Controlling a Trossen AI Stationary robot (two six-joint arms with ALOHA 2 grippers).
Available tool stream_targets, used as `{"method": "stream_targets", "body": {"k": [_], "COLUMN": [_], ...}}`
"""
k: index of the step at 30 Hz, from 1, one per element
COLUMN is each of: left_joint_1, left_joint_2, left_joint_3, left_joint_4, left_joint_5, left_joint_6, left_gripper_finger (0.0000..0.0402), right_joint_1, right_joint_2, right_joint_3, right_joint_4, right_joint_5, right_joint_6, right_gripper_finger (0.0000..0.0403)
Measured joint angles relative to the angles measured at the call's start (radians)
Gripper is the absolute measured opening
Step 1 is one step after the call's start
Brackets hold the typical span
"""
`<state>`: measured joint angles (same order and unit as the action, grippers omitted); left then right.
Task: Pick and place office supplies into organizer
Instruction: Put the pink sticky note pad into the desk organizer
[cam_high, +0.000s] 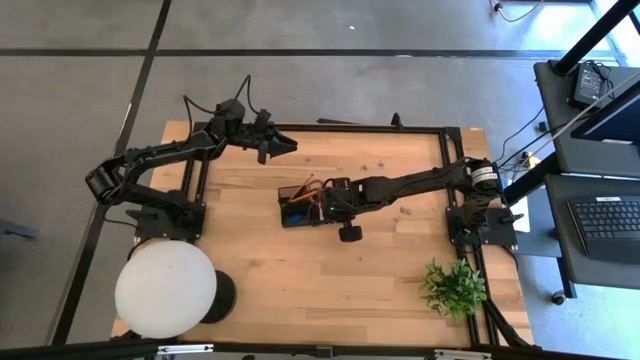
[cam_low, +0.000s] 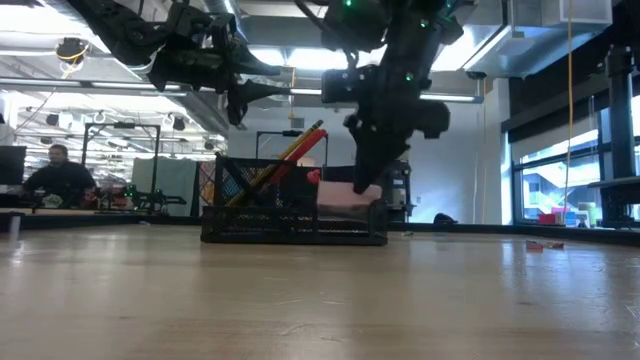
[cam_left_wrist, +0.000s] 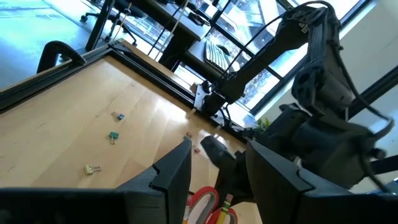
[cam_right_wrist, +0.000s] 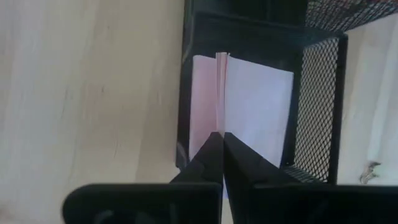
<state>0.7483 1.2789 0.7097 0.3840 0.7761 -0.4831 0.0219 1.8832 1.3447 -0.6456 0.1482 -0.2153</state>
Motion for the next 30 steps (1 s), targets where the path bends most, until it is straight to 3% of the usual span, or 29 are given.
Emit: {"method": "stream_targets", "body": {"k": [17,30], "left_joint_1": [0.0,0.0], "left_joint_2": [0.0,0.0], "left_joint_3": [0.0,0.0], "left_joint_4": [0.0,0.0], "left_joint_5": [0.0,0.0], "left_joint_6": [0.0,0.0], "left_gripper_finger": [0.0147,0.0147], "right_joint_1": [-0.027,-0.026], "right_joint_2": [-0.002,-0.002], "right_joint_3": [-0.025,-0.025], "right_joint_4": [0.096,0.095], "right_joint_5": [-0.001,-0.002], "right_joint_6": [0.028,0.022], "right_gripper_finger": [0.0004,0.0051]}}
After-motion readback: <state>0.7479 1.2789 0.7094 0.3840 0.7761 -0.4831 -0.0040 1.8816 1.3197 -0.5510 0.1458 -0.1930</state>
